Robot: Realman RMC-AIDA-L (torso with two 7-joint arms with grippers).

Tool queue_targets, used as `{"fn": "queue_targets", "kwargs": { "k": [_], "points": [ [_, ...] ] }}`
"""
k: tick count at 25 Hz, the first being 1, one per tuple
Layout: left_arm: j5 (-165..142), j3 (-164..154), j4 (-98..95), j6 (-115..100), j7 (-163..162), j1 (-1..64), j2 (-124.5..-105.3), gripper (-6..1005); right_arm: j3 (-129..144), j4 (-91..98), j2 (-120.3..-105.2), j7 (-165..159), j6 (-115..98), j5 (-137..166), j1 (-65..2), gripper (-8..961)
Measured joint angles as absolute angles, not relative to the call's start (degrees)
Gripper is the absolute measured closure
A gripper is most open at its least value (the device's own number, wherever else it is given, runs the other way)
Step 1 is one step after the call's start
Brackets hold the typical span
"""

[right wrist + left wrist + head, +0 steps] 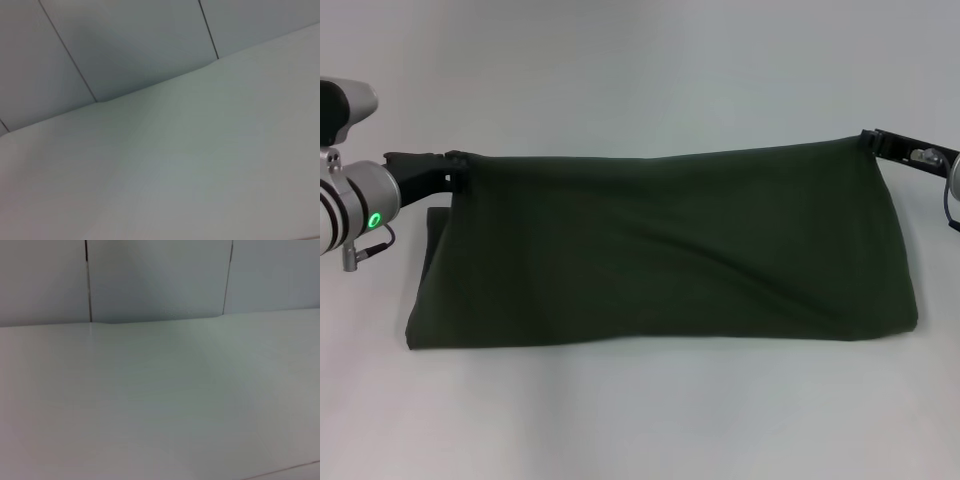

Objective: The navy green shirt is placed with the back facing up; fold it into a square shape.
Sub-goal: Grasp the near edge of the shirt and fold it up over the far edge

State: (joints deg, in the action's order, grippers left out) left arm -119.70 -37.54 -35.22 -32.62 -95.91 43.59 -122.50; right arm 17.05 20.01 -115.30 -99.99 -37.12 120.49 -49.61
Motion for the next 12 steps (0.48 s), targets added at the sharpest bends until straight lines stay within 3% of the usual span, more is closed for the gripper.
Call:
{"fn": "queue_targets", "kwargs": {
  "k": [10, 12],
  "points": [
    [-119.77, -38.93, -35.67, -32.41, -95.91, 43.21, -123.02, 968, 19.87, 20.53, -115.83, -99.93, -37.00, 120.50, -49.13, 900],
    [-119.72, -38.51, -35.98, -31.70, -96.23, 42.96, -123.11, 928, 19.61, 20.83, -115.83, -99.93, -36.88, 120.49, -48.96, 830]
  ]
}}
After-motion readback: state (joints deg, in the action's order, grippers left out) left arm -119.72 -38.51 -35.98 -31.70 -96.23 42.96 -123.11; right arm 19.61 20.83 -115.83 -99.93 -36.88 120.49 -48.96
